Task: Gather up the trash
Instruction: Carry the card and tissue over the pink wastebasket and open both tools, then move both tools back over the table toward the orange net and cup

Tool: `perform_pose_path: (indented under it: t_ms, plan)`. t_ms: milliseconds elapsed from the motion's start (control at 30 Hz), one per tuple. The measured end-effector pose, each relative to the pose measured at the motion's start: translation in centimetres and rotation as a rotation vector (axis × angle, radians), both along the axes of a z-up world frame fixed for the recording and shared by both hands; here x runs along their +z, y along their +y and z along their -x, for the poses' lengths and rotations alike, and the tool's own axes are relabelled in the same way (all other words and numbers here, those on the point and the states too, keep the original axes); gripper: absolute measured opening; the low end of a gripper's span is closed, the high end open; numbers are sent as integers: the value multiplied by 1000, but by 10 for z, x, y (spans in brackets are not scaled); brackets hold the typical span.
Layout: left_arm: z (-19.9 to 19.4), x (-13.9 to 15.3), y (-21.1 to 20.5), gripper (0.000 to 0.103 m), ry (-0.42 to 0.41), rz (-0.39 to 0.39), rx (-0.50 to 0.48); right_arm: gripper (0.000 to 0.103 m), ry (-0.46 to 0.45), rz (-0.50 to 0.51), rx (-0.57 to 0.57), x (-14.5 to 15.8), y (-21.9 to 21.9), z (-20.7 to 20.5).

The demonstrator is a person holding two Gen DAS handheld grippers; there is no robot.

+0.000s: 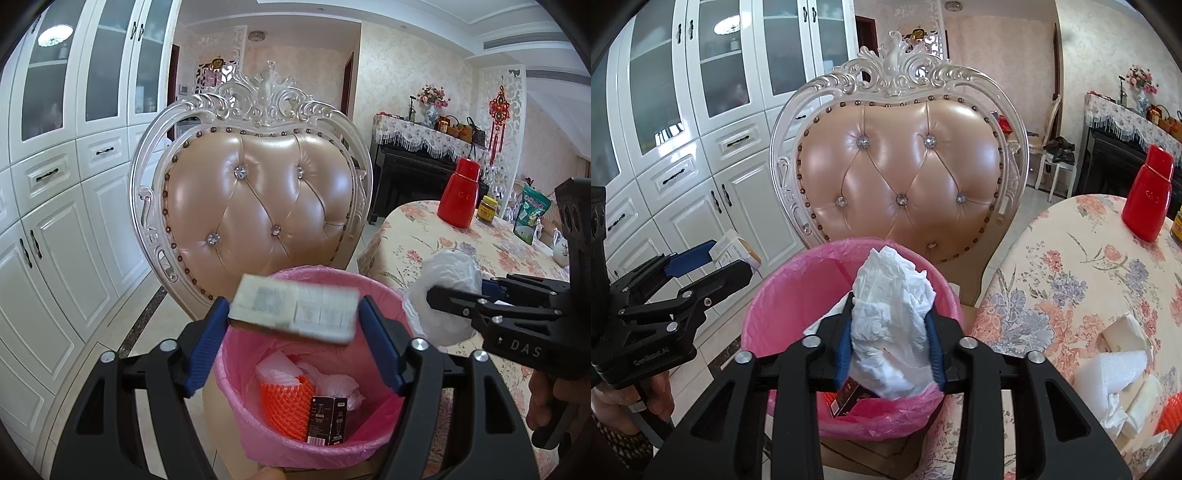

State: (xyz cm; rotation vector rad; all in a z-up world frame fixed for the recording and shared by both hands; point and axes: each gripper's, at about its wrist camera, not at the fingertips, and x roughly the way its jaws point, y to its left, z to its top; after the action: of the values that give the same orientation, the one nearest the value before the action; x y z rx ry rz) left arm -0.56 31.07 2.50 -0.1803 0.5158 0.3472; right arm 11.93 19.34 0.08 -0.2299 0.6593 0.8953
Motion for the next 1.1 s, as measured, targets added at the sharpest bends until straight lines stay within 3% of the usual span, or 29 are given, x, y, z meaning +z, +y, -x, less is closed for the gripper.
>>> perform_pose_path:
  t_ms: [267, 567, 1100]
  plan:
    - [-4, -1, 0, 75, 5, 4, 3, 50, 0, 5, -5, -2, 1, -4]
    - [-6, 0, -4, 75, 8, 1, -5, 51, 2, -16, -45, -1, -18, -9]
    - [-27, 5, -48, 75, 0, -14, -86, 60, -65, -40, -173, 12, -93, -12]
